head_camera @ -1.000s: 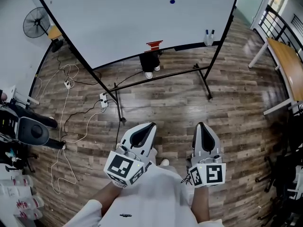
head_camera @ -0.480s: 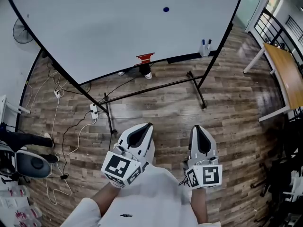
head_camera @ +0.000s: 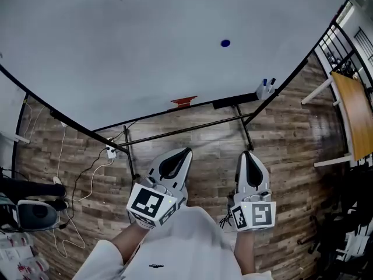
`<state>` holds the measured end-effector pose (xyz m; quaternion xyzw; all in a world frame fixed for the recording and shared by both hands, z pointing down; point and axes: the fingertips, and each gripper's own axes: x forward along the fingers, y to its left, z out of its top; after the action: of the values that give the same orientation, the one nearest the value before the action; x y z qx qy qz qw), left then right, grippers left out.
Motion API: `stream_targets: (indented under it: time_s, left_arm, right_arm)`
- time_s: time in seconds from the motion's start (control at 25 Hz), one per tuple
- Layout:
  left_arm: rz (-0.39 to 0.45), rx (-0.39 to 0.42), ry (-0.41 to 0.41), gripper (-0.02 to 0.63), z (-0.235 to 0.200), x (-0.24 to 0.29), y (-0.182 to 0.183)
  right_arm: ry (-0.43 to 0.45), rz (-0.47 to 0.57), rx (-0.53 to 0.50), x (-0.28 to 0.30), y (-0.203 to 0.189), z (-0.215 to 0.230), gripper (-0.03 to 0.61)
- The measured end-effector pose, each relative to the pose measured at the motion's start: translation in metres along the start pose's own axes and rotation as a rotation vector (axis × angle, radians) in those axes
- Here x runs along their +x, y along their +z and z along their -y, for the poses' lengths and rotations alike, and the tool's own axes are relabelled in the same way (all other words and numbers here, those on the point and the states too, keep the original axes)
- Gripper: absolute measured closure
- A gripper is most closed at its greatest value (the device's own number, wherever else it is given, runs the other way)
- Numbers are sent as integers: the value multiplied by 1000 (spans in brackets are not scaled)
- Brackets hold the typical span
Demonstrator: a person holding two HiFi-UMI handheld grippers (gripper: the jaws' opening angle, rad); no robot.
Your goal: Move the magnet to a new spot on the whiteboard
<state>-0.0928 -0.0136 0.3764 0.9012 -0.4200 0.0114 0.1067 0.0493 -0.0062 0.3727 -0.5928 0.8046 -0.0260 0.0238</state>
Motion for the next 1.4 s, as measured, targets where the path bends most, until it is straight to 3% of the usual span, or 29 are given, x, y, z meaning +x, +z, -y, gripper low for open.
stream_targets:
  time_s: [0.36, 0.92, 1.4]
  left_arm:
    - [-3, -7, -26, 607, -58, 64, 25]
    - [-4, 16, 40, 607, -52, 125, 40]
    - [24, 23, 115, 607, -41, 130, 46]
  right_arm:
    - [-11, 12, -1, 92, 11, 16, 581]
    - [112, 37, -19, 143, 30, 45, 582]
    - [200, 54, -33, 147, 36, 56, 571]
